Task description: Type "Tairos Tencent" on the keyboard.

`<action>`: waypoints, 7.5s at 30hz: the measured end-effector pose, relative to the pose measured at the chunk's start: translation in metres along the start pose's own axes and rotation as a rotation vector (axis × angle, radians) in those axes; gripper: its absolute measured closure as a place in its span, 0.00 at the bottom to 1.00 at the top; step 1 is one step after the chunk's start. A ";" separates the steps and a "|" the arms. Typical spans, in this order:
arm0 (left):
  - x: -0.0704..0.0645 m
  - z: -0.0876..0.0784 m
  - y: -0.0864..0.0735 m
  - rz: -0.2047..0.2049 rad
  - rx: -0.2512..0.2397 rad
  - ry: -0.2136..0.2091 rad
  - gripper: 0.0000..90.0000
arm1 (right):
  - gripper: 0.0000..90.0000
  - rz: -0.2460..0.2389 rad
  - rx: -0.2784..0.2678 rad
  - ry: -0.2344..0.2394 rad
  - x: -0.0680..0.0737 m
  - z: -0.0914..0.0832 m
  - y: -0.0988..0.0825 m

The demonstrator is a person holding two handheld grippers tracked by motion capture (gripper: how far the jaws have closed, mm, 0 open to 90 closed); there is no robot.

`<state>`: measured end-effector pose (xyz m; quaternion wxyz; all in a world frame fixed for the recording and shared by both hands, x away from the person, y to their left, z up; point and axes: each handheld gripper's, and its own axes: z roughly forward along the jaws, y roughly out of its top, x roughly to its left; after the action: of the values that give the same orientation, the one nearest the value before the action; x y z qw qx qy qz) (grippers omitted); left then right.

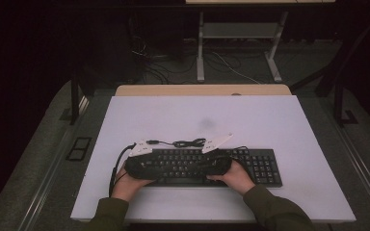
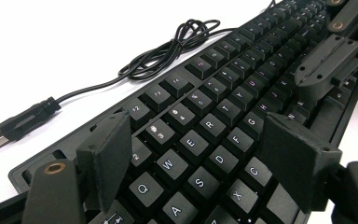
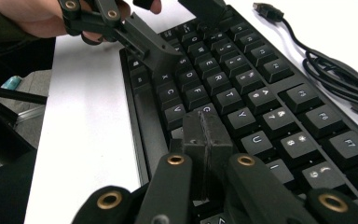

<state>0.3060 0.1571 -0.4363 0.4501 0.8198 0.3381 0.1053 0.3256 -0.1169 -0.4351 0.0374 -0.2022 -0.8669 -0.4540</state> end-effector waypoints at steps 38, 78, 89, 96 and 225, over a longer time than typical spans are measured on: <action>-0.001 0.000 0.000 0.009 -0.001 -0.001 0.26 | 0.93 0.010 -0.010 0.009 -0.002 -0.001 0.000; -0.017 -0.001 0.001 0.030 0.023 -0.129 0.86 | 0.32 0.129 -0.125 -0.165 -0.026 -0.018 -0.005; -0.021 0.001 0.002 0.046 0.053 -0.162 0.99 | 0.32 0.135 -0.129 -0.170 -0.027 -0.019 -0.005; -0.021 0.004 0.000 0.048 0.071 -0.164 0.99 | 0.31 0.135 -0.131 -0.170 -0.027 -0.019 -0.006; 0.004 0.008 0.010 0.021 0.032 -0.059 0.88 | 0.43 0.097 -0.121 -0.120 -0.021 -0.019 -0.003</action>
<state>0.3172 0.1503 -0.4337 0.4455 0.8332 0.3176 0.0806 0.3413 -0.1403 -0.4322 -0.0052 -0.2726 -0.8280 -0.4900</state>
